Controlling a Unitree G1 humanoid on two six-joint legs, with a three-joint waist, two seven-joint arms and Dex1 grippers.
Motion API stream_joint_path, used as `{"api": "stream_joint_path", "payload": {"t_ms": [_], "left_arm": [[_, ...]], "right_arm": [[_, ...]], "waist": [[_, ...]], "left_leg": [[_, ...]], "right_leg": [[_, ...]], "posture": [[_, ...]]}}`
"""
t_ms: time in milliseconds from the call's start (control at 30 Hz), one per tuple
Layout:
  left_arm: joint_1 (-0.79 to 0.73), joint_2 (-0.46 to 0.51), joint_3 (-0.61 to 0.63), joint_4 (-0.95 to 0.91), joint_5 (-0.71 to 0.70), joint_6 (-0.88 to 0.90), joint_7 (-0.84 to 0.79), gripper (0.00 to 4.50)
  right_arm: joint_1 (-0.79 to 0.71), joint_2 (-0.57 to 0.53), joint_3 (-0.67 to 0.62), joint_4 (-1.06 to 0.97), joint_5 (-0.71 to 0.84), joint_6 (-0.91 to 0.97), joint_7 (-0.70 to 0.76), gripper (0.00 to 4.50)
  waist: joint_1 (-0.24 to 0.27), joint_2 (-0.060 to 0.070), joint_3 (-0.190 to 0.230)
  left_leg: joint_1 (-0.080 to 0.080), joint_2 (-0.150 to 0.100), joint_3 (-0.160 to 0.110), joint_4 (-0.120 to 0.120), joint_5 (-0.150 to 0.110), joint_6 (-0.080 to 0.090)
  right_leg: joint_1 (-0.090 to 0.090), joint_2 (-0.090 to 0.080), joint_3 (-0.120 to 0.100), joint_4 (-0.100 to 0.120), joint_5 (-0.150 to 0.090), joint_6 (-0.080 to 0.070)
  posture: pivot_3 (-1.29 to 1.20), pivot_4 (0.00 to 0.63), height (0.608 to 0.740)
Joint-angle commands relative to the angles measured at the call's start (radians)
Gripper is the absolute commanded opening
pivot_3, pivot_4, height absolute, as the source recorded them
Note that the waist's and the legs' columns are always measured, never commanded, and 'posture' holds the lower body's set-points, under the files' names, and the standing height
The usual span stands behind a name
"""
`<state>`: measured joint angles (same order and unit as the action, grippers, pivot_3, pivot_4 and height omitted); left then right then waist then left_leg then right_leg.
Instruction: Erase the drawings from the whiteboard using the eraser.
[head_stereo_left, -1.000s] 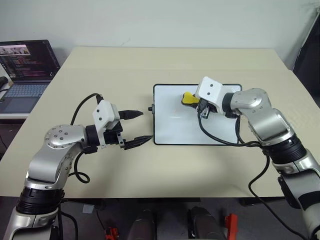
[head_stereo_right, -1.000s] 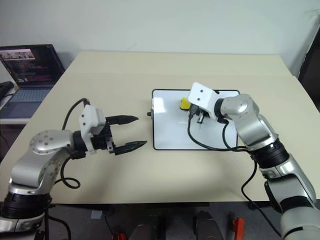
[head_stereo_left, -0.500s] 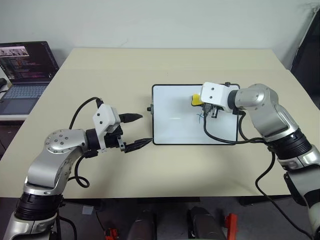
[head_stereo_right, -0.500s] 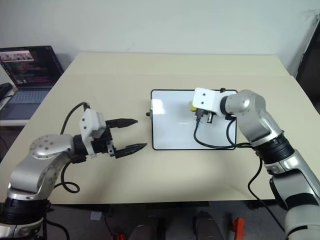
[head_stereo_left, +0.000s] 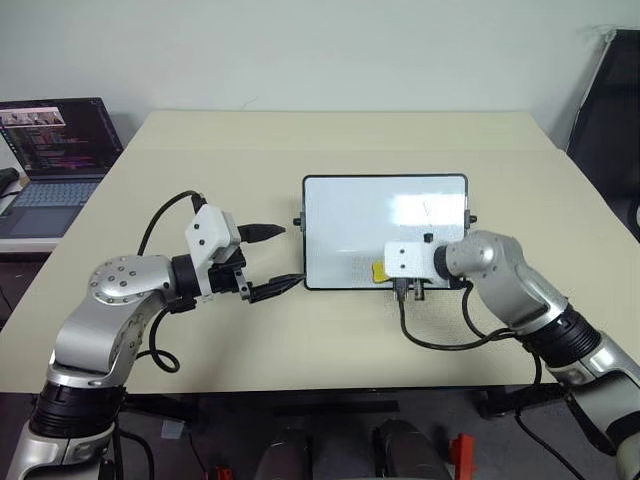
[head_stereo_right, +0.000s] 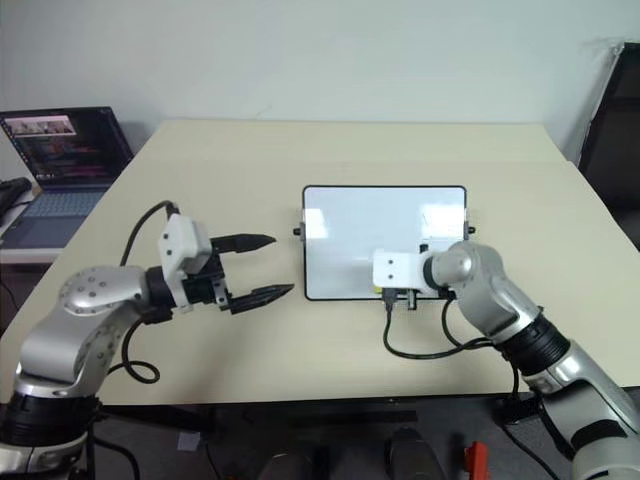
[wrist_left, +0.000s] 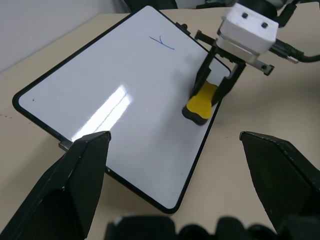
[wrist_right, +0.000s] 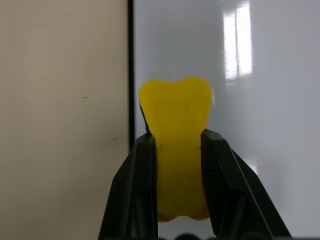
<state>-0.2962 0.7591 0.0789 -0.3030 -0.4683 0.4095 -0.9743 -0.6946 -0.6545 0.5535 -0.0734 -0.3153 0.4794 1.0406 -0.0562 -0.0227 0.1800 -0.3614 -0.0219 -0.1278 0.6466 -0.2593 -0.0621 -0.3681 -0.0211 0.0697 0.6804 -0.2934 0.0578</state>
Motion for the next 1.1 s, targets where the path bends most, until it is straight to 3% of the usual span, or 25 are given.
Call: {"api": "stream_joint_path", "payload": {"t_ms": [33, 167, 300, 367, 500, 567, 800, 1100], "left_arm": [[-0.022, 0.005, 0.011, -0.008, -0.005, -0.012, -0.006, 4.50], [-0.032, 0.007, 0.017, -0.003, -0.011, -0.010, -0.009, 4.50], [-0.035, 0.016, 0.030, 0.000, -0.017, -0.008, -0.014, 4.50], [-0.038, 0.019, 0.035, 0.007, -0.017, -0.010, -0.018, 4.50], [-0.046, 0.020, 0.033, 0.020, -0.010, -0.014, -0.025, 4.50], [-0.050, 0.021, 0.031, 0.023, -0.009, -0.012, -0.027, 4.50], [-0.064, 0.026, 0.027, 0.037, -0.005, -0.012, -0.037, 4.50], [-0.084, 0.023, 0.036, 0.030, -0.007, -0.011, -0.033, 4.50]], "right_arm": [[0.010, 0.008, -0.046, -0.054, 0.027, 0.083, 0.025, 0.84], [-0.019, 0.040, -0.223, -0.216, 0.217, 0.203, 0.072, 0.84], [-0.060, 0.064, -0.512, -0.333, 0.479, 0.376, 0.094, 0.84], [-0.036, 0.017, -0.621, -0.352, 0.565, 0.420, 0.117, 0.84], [0.182, -0.227, -0.637, -0.324, 0.489, 0.284, 0.149, 0.84], [0.257, -0.279, -0.679, -0.316, 0.509, 0.271, 0.141, 0.84], [0.358, -0.363, -0.783, -0.263, 0.525, 0.190, 0.090, 0.84], [0.319, -0.383, -0.815, -0.203, 0.587, 0.148, 0.055, 0.84]], "waist": [[0.000, 0.000, 0.000], [0.000, 0.001, 0.002], [0.005, 0.001, 0.002], [0.008, 0.001, 0.002], [0.035, 0.000, 0.002], [0.037, 0.001, 0.002], [0.018, 0.003, 0.004], [0.019, 0.003, 0.004]], "left_leg": [[0.000, 0.000, -0.001, 0.000, 0.001, 0.001], [-0.005, 0.000, -0.002, 0.000, 0.001, 0.001], [-0.008, 0.000, -0.005, -0.002, 0.000, -0.001], [-0.015, 0.000, -0.006, -0.002, -0.001, -0.002], [-0.025, -0.001, -0.006, -0.002, -0.001, -0.002], [-0.027, -0.002, -0.005, -0.002, -0.002, -0.002], [-0.022, 0.000, 0.000, -0.002, -0.002, -0.002], [-0.021, 0.000, 0.001, -0.001, -0.001, -0.002]], "right_leg": [[0.000, 0.000, 0.000, 0.000, 0.001, 0.000], [-0.005, 0.000, 0.000, 0.000, 0.001, 0.000], [-0.008, -0.001, -0.001, -0.001, 0.004, -0.005], [-0.013, -0.001, -0.002, -0.002, 0.003, -0.005], [-0.020, -0.003, -0.007, -0.007, 0.002, -0.005], [-0.021, -0.003, -0.006, -0.007, 0.002, -0.004], [-0.020, -0.001, -0.001, -0.002, 0.002, -0.004], [-0.019, -0.002, 0.000, -0.002, 0.002, -0.004]], "posture": [[0.00, 0.150, 0.740], [0.00, 0.150, 0.740], [0.00, 0.150, 0.740], [0.00, 0.150, 0.740], [0.00, 0.150, 0.740], [0.00, 0.150, 0.740], [0.00, 0.150, 0.740], [0.00, 0.150, 0.740]]}}
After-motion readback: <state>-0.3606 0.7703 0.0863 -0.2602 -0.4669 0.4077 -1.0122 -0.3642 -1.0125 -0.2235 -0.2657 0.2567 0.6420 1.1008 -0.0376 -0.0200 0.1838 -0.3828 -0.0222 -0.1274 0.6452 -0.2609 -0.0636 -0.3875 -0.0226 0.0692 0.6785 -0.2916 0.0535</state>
